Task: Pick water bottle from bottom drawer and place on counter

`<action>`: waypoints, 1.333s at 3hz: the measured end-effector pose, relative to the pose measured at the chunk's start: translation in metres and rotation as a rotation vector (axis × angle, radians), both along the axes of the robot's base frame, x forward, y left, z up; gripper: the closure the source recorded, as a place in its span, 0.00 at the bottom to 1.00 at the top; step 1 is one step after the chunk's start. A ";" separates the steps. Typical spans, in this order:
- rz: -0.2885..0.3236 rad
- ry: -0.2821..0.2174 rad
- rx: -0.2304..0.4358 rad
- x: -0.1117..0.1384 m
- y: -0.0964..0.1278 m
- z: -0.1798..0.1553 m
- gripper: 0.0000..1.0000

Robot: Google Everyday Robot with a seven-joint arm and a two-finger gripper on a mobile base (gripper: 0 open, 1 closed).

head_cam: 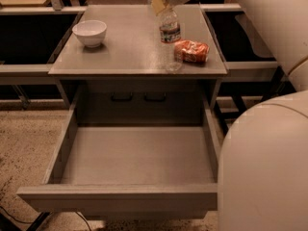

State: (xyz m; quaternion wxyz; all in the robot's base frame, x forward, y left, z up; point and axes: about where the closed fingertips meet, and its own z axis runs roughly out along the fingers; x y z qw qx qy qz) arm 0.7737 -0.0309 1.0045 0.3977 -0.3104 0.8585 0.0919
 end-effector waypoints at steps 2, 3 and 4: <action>0.008 -0.008 0.028 0.002 0.004 0.000 1.00; 0.014 -0.029 0.064 0.003 0.007 0.004 1.00; 0.019 -0.049 0.095 0.004 0.008 0.008 1.00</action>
Offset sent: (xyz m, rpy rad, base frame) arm 0.0013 0.0034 0.0054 0.0611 -0.0273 0.0103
